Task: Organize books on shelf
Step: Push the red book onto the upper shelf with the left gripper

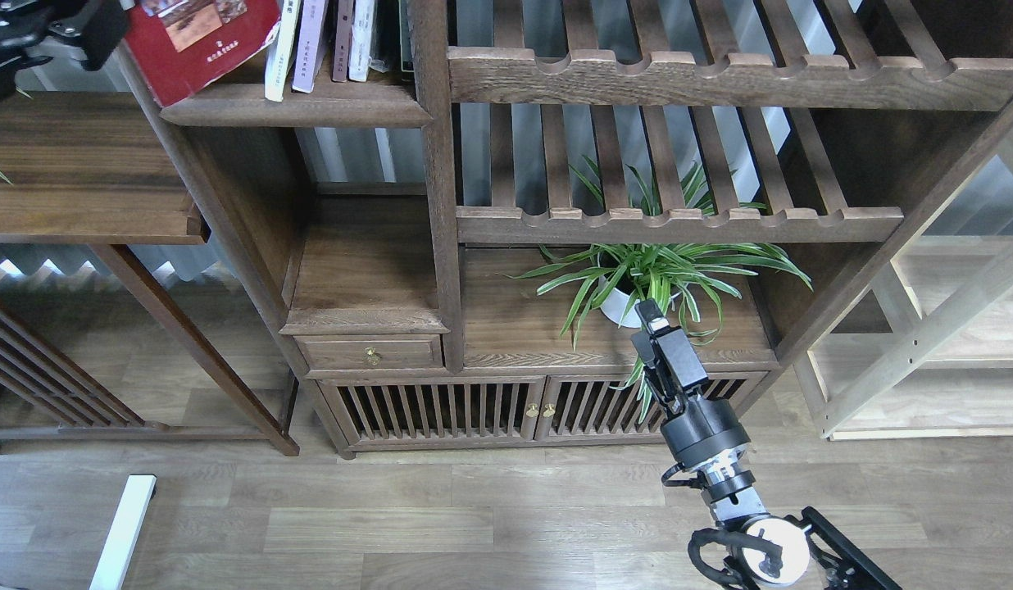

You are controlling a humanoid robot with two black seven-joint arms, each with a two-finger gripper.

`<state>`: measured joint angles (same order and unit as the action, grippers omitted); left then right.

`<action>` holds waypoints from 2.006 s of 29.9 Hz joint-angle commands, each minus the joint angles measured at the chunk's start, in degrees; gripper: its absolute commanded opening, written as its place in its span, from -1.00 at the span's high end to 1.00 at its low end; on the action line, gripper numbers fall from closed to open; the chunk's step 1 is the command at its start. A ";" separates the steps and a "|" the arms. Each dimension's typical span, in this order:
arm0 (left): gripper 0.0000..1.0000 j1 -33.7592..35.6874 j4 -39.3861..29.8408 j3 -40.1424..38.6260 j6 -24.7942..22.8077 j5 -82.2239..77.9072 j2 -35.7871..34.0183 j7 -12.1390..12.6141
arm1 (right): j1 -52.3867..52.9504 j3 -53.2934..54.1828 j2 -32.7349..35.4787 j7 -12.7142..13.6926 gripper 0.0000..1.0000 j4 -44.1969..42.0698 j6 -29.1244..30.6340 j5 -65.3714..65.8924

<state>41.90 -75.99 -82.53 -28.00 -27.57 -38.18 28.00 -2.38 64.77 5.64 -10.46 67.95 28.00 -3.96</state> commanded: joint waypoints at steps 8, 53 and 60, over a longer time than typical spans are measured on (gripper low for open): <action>0.94 -1.30 0.58 -0.35 0.00 1.20 -1.19 0.00 | 0.18 0.00 -0.20 0.00 -0.97 -0.10 0.00 0.00; 0.94 4.76 6.64 5.01 0.00 0.41 0.30 0.00 | -0.17 0.00 -0.02 0.00 -0.97 0.43 0.00 0.00; 0.94 8.01 9.19 6.86 0.00 -0.29 0.48 0.00 | -0.17 0.00 -0.02 0.00 -0.97 0.52 0.00 0.00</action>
<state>48.60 -67.76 -76.50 -28.00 -27.45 -37.73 28.00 -2.55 64.77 5.63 -10.46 68.43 28.00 -3.96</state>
